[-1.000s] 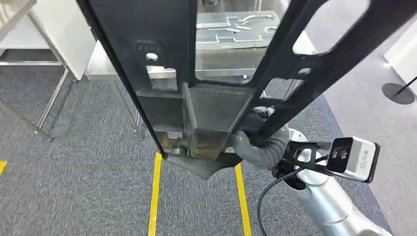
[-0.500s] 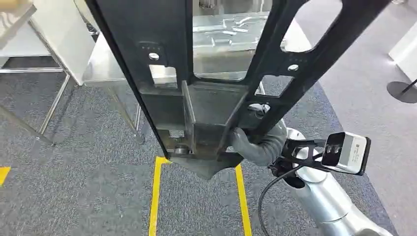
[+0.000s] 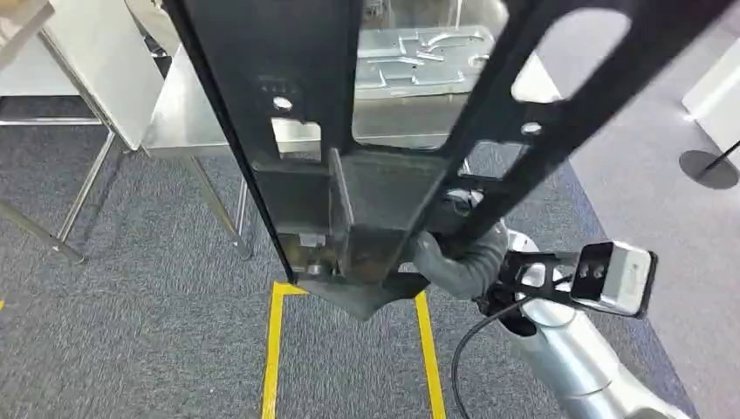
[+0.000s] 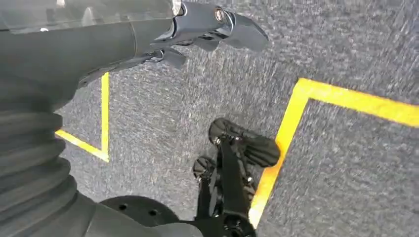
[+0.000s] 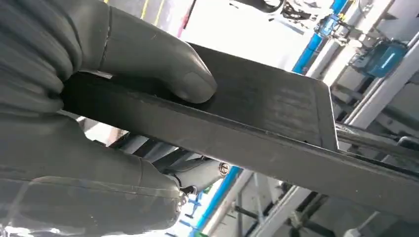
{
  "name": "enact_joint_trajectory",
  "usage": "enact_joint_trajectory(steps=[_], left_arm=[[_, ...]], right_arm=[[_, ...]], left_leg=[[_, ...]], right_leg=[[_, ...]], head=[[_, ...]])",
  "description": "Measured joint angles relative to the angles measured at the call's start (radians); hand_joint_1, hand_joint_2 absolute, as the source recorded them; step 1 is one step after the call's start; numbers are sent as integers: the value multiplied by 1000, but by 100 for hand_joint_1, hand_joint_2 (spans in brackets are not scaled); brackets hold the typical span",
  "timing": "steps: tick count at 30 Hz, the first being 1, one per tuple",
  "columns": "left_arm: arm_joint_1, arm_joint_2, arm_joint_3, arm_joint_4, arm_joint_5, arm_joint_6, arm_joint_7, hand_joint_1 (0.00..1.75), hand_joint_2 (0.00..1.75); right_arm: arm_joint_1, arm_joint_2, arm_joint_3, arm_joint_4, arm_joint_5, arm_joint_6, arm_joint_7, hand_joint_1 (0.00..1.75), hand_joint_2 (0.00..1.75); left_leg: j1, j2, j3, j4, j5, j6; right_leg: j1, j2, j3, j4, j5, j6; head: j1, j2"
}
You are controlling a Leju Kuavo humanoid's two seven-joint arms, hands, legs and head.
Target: Take the parts from the cabinet and place them on the table.
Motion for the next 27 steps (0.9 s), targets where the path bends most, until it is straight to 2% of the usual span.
enact_joint_trajectory(steps=[2,3,4,5,6,7,8,9,12,13,14,15,16,18,19,20,21,23,24,25,27], left_arm=[[0,0,0,0,0,1,0,0,175],[0,0,0,0,0,1,0,0,175],[1,0,0,0,0,1,0,0,175],[1,0,0,0,0,2,0,0,175],[1,0,0,0,0,2,0,0,175],[1,0,0,0,0,1,0,0,175],[1,0,0,0,0,1,0,0,175],[-1,0,0,0,0,1,0,0,175],[-3,3,-1,0,-3,-2,-1,0,175],[-5,5,-2,0,-3,-3,-1,0,175],[-6,8,-2,0,-3,-3,-1,0,175],[-7,8,-3,0,-4,-4,-1,0,175],[-7,9,-3,0,-4,-3,-1,0,175],[-5,11,-3,0,-4,-3,-1,0,175],[-2,11,-4,0,-4,-3,-1,0,175],[-1,12,-4,0,-3,-3,-1,0,175],[-1,13,-4,0,-3,-3,-1,0,175],[-1,16,-4,0,-3,-3,-1,0,175],[-1,16,-5,0,-2,-3,-1,0,175],[-2,16,-5,0,-2,-3,-1,0,175],[-1,18,-5,0,-2,-3,0,0,175]], right_arm=[[7,0,-11,-12,1,-1,-3,175,175],[12,0,-14,-15,1,-1,-2,175,175],[18,0,-17,-18,1,-1,-2,175,175],[21,0,-19,-20,1,-1,-1,175,175],[21,0,-20,-22,1,-1,0,175,175],[21,0,-24,-25,1,-1,0,175,175],[20,0,-28,-29,1,-1,1,175,175],[20,0,-32,-31,0,-1,2,175,175],[20,-2,-40,-40,-2,-4,8,175,175],[20,-2,-43,-44,-4,-5,9,175,175],[20,-2,-47,-50,-6,-5,10,175,175],[18,-2,-48,-53,-8,-6,9,175,175],[19,-2,-49,-55,-11,-6,8,175,175],[22,-2,-48,-56,-12,-7,9,175,175],[26,-2,-48,-56,-13,-9,8,175,175],[27,-2,-48,-56,-13,-11,8,175,175],[27,-2,-48,-57,-13,-12,8,175,175],[27,-2,-48,-61,-13,-18,7,175,175],[27,-2,-48,-61,-13,-18,5,175,175],[27,-2,-48,-63,-13,-19,5,175,175],[27,-2,-49,-66,-11,-23,8,175,175]], left_leg=[[-1,1,4,0,-7,6],[-2,1,7,1,-11,7],[-2,0,12,1,-15,6],[-2,0,19,1,-20,5],[-2,-1,28,2,-26,3],[-2,-1,39,2,-33,0],[-2,-2,48,2,-39,-4],[-7,-2,50,3,-46,-12],[-3,0,54,-3,-55,-28],[-8,1,62,-6,-59,-36],[-2,2,62,7,-66,-40],[-3,1,43,53,-90,-42],[-2,1,5,127,-120,-45],[-2,1,-91,288,-173,-50],[-2,1,-125,326,-166,-51],[-2,1,-129,307,-134,-50],[-2,1,-110,242,-80,-47],[-2,1,-44,61,37,-37],[-7,-1,-27,38,29,-34],[-11,0,-23,11,21,-30],[-12,0,-26,17,15,-20]], right_leg=[[-4,0,-97,171,-67,6],[-5,0,-140,239,-82,8],[-7,0,-161,260,-71,9],[-8,-1,-155,231,-38,8],[-7,-1,-130,165,10,5],[-7,-1,-88,67,67,0],[-6,-3,-47,-26,112,-7],[3,-6,-32,-53,93,-12],[8,-2,-33,-57,85,-26],[2,0,-27,-65,85,-32],[-2,0,-12,-76,86,-36],[-3,-2,-2,-79,81,-44],[-3,-3,4,-78,76,-49],[0,-2,15,-78,63,-52],[1,-1,23,-78,56,-52],[1,1,32,-78,49,-51],[2,2,44,-78,40,-50],[3,3,71,-78,20,-45],[7,4,74,-77,13,-40],[8,7,70,-72,9,-33],[4,7,71,-80,6,-25]], head=[[-1,0],[0,0],[0,0],[-1,0],[0,0],[0,0],[0,0],[-1,0],[-2,0],[-1,0],[-1,0],[-7,0],[-8,0],[-8,0],[-9,0],[-8,0],[-9,0],[-8,0],[-6,0],[-9,0],[-8,0]])
